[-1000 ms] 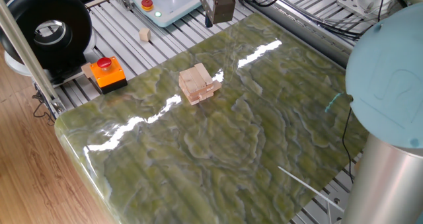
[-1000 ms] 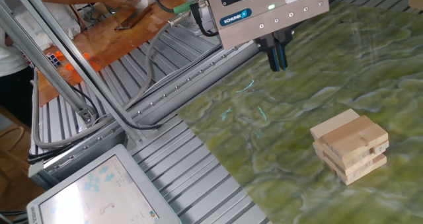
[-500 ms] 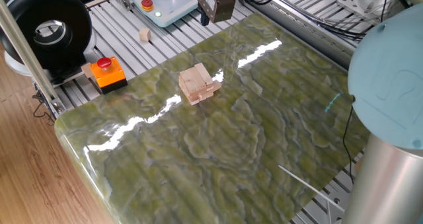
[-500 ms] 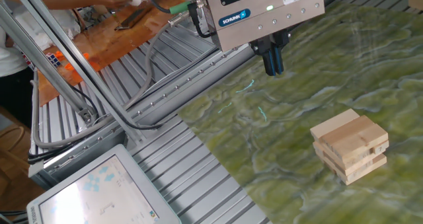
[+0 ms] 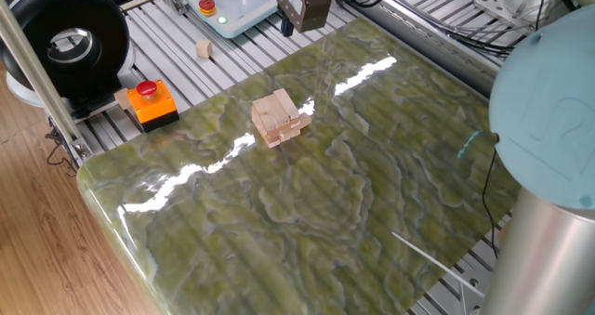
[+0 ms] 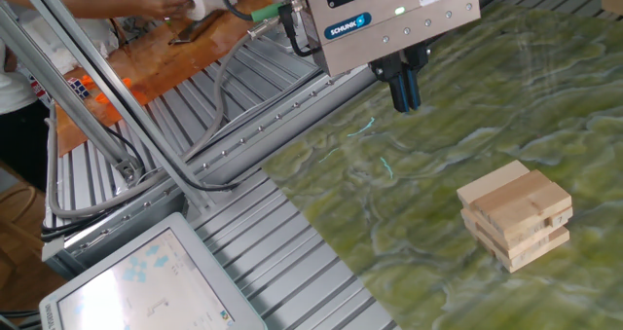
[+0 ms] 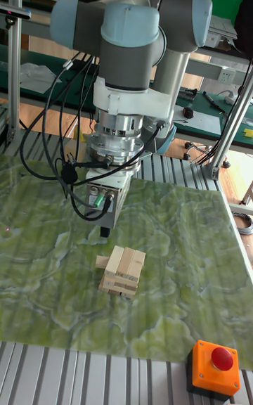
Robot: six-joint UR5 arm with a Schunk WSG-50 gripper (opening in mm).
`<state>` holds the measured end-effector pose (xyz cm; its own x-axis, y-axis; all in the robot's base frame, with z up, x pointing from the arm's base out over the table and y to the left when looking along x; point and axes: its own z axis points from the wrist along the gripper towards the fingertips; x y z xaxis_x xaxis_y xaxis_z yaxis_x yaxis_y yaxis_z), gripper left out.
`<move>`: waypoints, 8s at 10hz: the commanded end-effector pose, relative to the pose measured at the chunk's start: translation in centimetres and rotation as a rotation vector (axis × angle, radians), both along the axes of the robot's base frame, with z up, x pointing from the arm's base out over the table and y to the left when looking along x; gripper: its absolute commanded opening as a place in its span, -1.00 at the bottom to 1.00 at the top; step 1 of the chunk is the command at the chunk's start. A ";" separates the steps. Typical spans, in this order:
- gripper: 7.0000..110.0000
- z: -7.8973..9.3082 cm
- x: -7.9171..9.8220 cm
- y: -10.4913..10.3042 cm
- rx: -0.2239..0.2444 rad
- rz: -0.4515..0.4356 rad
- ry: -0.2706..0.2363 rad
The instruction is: Play Jenga
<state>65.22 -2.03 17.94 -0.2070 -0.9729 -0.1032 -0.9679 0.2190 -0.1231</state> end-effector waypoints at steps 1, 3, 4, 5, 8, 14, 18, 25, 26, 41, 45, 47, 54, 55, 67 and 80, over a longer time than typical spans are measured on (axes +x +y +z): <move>-1.00 0.2 0.0 0.4 0.018 0.003 -0.001; -1.00 0.2 -0.3 0.7 0.032 0.002 0.010; -1.00 0.1 -0.8 0.3 0.019 -0.025 0.032; -1.00 -0.1 -1.5 -0.2 0.002 -0.060 0.065; -1.00 -0.2 -3.7 -1.0 -0.021 -0.192 0.160; -1.00 -0.1 -1.6 -2.8 -0.109 -0.002 0.066; -1.00 -0.1 -2.2 -3.4 -0.131 -0.025 0.090; -1.00 0.3 -0.7 -5.8 -0.217 -0.105 0.023; -1.00 0.3 -0.4 -5.8 -0.218 -0.087 0.013; -1.00 -11.3 4.8 1.0 -0.022 -0.036 -0.023; -1.00 -12.1 3.4 0.9 -0.013 -0.006 -0.015; -1.00 -11.1 3.7 0.1 -0.027 0.012 -0.009; -1.00 -11.7 1.7 -1.4 -0.056 0.115 0.016; -1.00 -11.6 1.4 -1.2 -0.040 0.114 0.016; -1.00 -11.5 -0.8 -2.8 -0.093 0.029 0.108; -1.00 -11.4 0.8 -3.5 -0.133 0.139 0.043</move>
<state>66.22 -5.72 6.49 -0.0984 -0.9941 0.0454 -0.9895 0.0928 -0.1111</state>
